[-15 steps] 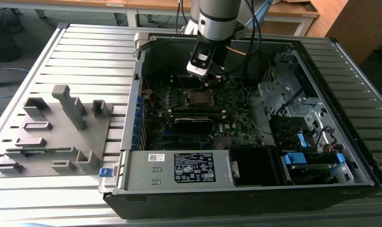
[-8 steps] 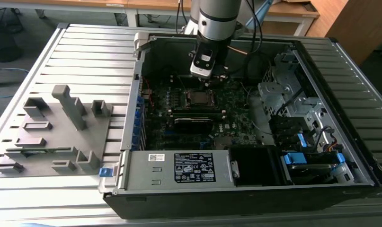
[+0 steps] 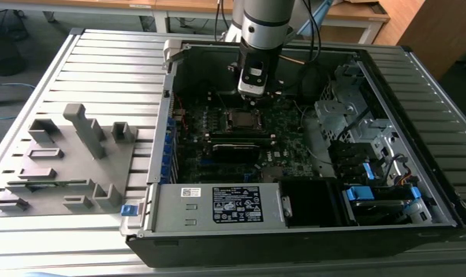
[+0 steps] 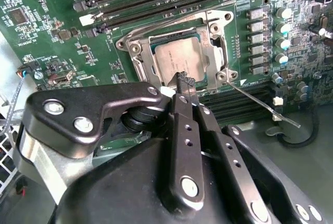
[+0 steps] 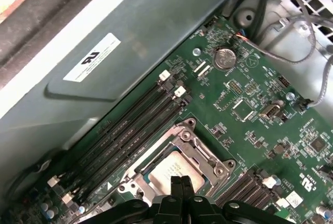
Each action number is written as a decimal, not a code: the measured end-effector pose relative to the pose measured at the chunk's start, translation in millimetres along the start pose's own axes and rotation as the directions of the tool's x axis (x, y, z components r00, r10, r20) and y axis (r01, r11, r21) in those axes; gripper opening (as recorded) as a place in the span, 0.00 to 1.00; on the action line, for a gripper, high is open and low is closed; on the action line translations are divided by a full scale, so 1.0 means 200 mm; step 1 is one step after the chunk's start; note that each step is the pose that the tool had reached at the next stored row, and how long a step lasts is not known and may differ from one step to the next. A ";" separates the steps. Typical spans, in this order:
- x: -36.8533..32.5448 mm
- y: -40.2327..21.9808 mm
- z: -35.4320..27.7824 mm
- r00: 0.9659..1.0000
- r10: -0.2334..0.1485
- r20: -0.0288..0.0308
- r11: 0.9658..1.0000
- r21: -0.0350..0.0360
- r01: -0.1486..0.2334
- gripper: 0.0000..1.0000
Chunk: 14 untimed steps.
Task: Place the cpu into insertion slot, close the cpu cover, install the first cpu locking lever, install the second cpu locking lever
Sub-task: 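Close the cpu cover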
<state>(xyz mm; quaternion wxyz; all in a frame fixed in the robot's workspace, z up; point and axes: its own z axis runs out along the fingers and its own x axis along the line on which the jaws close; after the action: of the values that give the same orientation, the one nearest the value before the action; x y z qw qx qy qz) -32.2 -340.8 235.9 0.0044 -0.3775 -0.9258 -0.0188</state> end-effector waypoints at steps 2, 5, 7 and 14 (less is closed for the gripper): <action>0.000 0.000 0.000 1.000 -0.001 0.000 1.000 0.000 0.001 0.11; 0.000 0.000 0.000 1.000 -0.002 0.000 1.000 0.000 0.002 0.11; 0.000 0.000 0.000 1.000 -0.002 0.000 1.000 0.000 0.002 0.11; 0.000 0.000 0.000 1.000 -0.004 0.000 1.000 0.000 0.004 0.11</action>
<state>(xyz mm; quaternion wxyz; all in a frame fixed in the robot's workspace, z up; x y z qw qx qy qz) -32.2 -340.8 235.9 0.0045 -0.3757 -0.9265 -0.0188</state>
